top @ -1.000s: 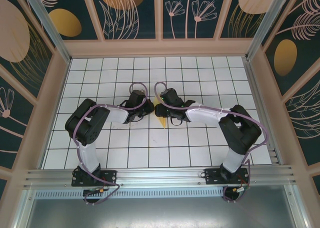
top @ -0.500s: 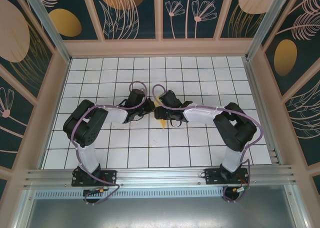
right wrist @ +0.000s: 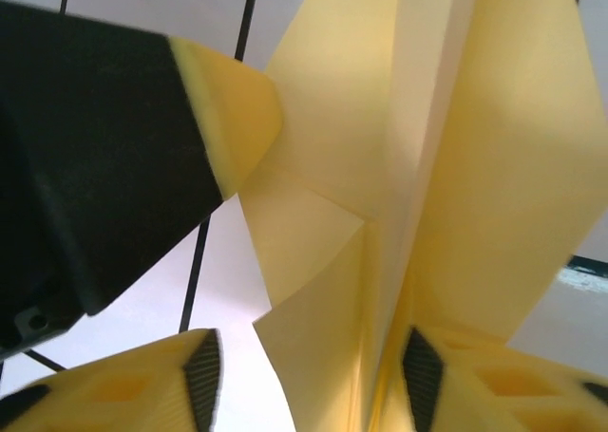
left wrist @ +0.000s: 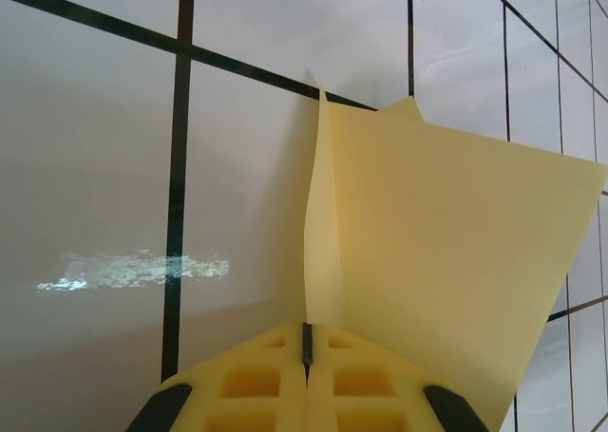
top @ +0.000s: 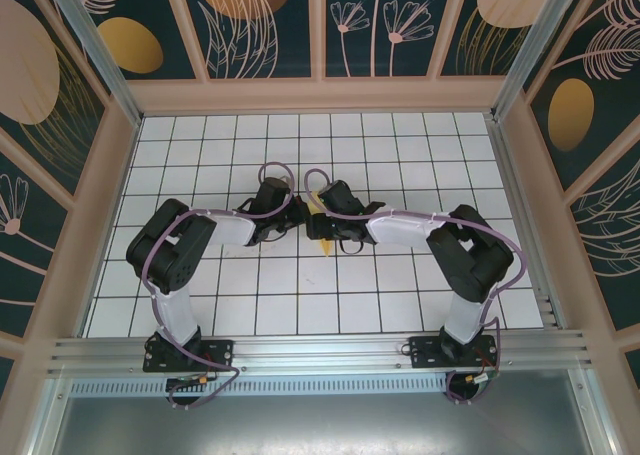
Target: Fold a paper plane with a square sheet of paper (pick it up from the middle)
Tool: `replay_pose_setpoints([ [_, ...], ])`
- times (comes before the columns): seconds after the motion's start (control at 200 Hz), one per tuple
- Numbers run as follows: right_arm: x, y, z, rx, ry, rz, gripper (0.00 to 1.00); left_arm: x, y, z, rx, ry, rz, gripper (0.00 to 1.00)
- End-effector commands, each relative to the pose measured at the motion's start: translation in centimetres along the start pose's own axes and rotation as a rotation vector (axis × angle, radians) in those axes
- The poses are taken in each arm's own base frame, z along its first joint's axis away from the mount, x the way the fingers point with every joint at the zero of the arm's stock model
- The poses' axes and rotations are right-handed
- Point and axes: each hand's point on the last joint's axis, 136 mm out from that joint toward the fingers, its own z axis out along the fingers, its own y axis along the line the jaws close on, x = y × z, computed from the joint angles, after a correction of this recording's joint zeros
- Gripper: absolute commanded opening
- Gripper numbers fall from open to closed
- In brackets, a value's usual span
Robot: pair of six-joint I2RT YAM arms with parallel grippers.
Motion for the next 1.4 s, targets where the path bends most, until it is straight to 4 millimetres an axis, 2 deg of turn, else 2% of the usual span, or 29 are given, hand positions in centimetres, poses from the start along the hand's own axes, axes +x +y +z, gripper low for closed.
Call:
replay_pose_setpoints([
  [0.0, 0.2, -0.6, 0.6, 0.052, -0.003, 0.01, 0.47, -0.7, -0.8, -0.3, 0.022, -0.008, 0.011, 0.0],
  [0.175, -0.2, -1.6, 1.0, 0.112, -0.023, 0.039, 0.37, -0.8, -0.7, -0.3, 0.017, -0.009, 0.013, 0.0],
  [0.44, -1.0, -1.2, 1.9, 0.129, -0.042, 0.065, 0.24, -1.1, -0.9, -0.6, 0.017, -0.021, 0.012, 0.0],
  [0.535, -1.6, -1.2, 1.9, 0.156, -0.055, 0.073, 0.16, -1.6, -1.2, -1.0, 0.014, -0.039, 0.022, 0.05],
  [0.655, -2.3, -2.7, 1.0, 0.265, -0.077, 0.075, 0.11, -2.7, -0.8, -2.0, -0.019, -0.076, 0.029, 0.17],
  [0.786, -3.0, -3.8, 0.1, 0.345, -0.106, 0.062, 0.1, -4.2, 1.0, -3.5, -0.084, -0.127, 0.017, 0.27],
  [0.946, -3.3, -4.6, 0.8, 0.404, -0.117, 0.052, 0.11, -4.9, 3.9, -4.5, -0.157, -0.158, -0.012, 0.36],
  [0.961, -3.4, -4.7, 0.9, 0.411, -0.118, 0.052, 0.11, -5.4, 3.3, -5.2, -0.147, -0.176, -0.01, 0.37],
  [1.061, -3.8, -4.7, 1.6, 0.434, -0.122, 0.044, 0.12, -5.6, 4.0, -5.7, -0.173, -0.191, -0.009, 0.4],
  [1.241, -3.5, -4.0, 2.7, 0.431, -0.109, 0.043, 0.19, -5.6, 4.3, -5.7, -0.183, -0.19, -0.009, 0.44],
  [1.396, -3.0, -3.9, 3.2, 0.435, -0.098, 0.046, 0.21, -5.7, 4.4, -5.7, -0.188, -0.194, -0.007, 0.45],
])
